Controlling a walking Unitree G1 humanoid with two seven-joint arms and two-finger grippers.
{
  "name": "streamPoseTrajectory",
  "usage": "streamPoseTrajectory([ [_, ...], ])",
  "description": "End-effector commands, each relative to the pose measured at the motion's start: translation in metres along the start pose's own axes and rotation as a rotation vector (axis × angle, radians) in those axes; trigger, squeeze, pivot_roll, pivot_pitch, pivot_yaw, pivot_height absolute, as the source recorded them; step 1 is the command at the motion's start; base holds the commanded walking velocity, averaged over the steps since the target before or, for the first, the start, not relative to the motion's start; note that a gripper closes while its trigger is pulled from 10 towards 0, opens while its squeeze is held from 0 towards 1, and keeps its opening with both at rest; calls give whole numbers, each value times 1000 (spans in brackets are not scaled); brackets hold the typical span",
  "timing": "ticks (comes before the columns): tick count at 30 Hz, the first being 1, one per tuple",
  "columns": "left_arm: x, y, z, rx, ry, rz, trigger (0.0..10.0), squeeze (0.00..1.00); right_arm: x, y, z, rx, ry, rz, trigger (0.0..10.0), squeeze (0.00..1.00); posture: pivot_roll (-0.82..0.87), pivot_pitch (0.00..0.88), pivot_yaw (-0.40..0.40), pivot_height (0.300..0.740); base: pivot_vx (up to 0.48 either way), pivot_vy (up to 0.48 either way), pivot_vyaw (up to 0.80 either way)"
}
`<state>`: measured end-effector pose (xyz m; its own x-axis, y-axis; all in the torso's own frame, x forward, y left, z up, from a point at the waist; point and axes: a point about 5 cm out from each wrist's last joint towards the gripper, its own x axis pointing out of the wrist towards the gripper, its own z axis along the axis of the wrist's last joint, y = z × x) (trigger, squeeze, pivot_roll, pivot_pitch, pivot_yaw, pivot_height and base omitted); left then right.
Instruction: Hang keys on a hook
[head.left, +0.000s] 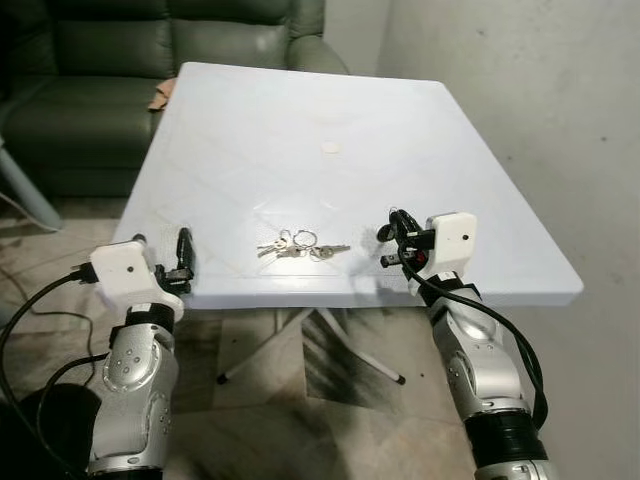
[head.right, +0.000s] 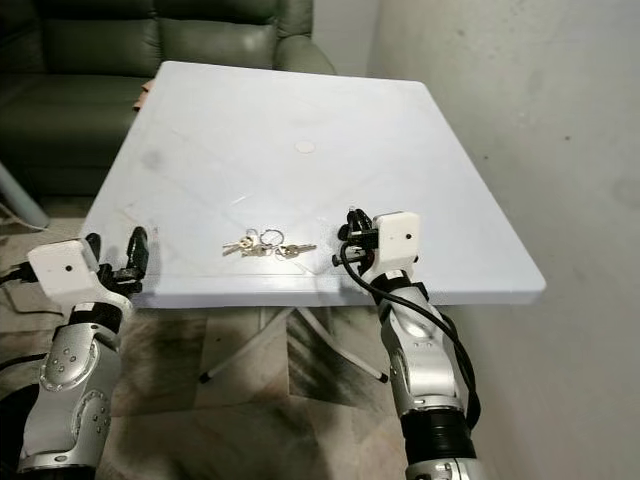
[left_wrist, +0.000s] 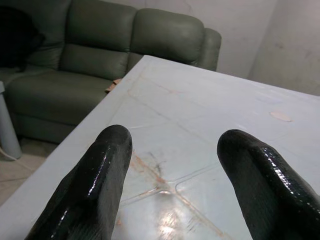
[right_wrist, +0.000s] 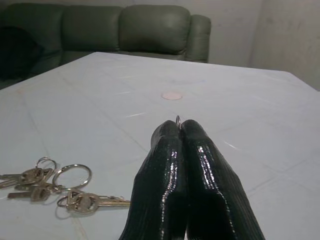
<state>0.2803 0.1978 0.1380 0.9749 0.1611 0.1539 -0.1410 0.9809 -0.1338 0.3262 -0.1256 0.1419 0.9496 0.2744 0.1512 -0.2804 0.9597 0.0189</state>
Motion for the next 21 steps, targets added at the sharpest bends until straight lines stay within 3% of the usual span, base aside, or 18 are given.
streamPoseTrajectory([
  [1, 0, 1, 5, 7, -14, -12, 10000, 0, 1, 2, 3, -22, -12, 10, 10000, 0, -15, 2, -59, 740, 0, 0, -750],
  [13, 4, 8, 3, 32, 0, -9, 10000, 0, 3, 2, 0, -50, -2, 14, 10000, 0, -14, 0, -55, 740, 0, 0, -748],
  [16, 6, 7, 1, 1, 14, -8, 10000, 0, 4, 3, -1, -54, 1, 16, 10000, 0, -15, 0, -55, 740, 0, 461, -750],
  [21, 7, 5, 0, 27, 17, -11, 10000, 0, 5, 4, -1, -60, -2, 20, 10000, 0, -14, 0, -55, 740, 0, 384, -750],
])
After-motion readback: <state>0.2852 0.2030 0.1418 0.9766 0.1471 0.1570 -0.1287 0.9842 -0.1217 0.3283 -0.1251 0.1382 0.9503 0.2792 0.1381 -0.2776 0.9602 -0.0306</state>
